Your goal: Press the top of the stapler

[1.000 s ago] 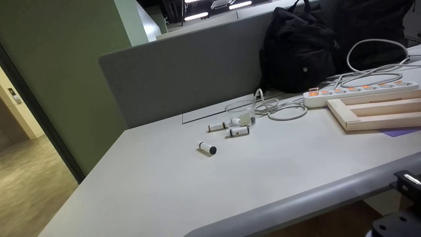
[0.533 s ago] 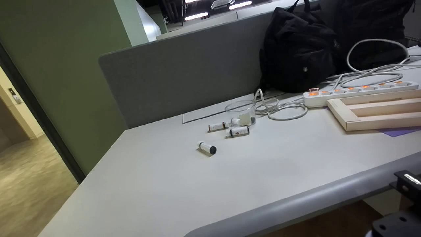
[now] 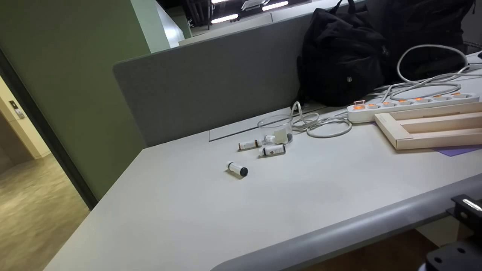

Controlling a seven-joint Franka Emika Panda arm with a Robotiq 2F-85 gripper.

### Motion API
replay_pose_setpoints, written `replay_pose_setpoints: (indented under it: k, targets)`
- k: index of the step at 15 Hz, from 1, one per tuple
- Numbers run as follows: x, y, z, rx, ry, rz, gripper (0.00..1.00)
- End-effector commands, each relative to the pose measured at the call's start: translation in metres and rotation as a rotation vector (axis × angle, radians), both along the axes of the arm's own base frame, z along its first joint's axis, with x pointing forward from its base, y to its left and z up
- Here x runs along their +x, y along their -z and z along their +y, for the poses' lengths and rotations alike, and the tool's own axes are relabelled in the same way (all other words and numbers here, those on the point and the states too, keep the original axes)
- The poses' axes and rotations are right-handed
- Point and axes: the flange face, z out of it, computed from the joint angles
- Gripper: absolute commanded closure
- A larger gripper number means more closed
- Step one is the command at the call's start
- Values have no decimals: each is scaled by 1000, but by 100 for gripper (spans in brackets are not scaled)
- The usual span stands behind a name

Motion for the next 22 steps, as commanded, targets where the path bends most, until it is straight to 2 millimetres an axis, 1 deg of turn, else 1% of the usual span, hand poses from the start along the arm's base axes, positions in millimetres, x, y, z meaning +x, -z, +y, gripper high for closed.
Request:
replay_pose_setpoints:
  k: [1,5,11,14,16,20,22]
  targets:
    - [2,10,-12,11,23,27,100]
    - [-4,28,-18,18,39,74,100]
    - [-1,36,-27,70,56,156,100]
    - [1,38,-35,107,53,210,100]
    - [2,44,-41,99,70,249,100]
    - [4,54,-51,140,104,338,100]
    - [3,63,-56,154,122,394,100]
